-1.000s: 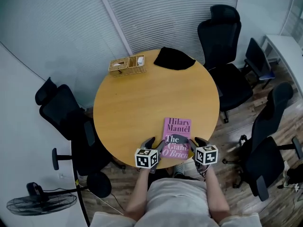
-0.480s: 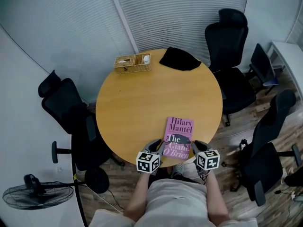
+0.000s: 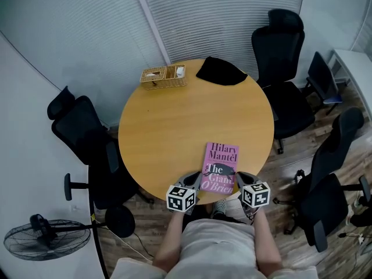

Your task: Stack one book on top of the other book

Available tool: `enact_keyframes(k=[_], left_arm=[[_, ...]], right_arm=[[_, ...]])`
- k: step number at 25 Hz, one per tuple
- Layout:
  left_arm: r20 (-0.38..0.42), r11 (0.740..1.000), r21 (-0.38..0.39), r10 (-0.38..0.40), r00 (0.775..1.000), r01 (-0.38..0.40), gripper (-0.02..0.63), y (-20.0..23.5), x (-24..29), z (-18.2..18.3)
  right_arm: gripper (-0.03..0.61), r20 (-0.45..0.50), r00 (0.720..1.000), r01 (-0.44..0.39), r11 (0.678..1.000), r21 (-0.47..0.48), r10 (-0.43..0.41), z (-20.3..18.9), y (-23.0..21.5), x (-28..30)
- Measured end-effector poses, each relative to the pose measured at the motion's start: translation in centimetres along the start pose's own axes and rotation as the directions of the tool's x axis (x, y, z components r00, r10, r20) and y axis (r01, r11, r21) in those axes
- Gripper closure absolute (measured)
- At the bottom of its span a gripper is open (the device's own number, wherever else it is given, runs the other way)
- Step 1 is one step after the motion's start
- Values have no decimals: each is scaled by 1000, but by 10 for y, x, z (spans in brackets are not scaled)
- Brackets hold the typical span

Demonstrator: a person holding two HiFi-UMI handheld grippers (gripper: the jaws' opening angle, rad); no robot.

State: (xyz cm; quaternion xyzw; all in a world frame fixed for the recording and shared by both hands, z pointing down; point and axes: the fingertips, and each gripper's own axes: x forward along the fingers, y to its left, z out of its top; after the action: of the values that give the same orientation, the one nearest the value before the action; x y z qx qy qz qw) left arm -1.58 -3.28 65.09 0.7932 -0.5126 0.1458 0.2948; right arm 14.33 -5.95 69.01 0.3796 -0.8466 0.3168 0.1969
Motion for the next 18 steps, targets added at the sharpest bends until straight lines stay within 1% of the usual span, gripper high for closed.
enact_keyframes(k=[4, 9, 18], left_arm=[[-4, 1000, 0, 2, 1000, -2, 584, 0, -1, -2], [-5, 1000, -1, 5, 1000, -5, 584, 0, -4, -3], [-7, 1000, 7, 0, 1000, 0, 584, -1, -5, -5]], right_arm=[[560, 15, 1000, 15, 1000, 13, -16, 2, -4, -2], [560, 4, 1000, 15, 1000, -7, -15, 0, 0, -2], [559, 14, 1000, 25, 999, -29, -25, 2, 1, -4]])
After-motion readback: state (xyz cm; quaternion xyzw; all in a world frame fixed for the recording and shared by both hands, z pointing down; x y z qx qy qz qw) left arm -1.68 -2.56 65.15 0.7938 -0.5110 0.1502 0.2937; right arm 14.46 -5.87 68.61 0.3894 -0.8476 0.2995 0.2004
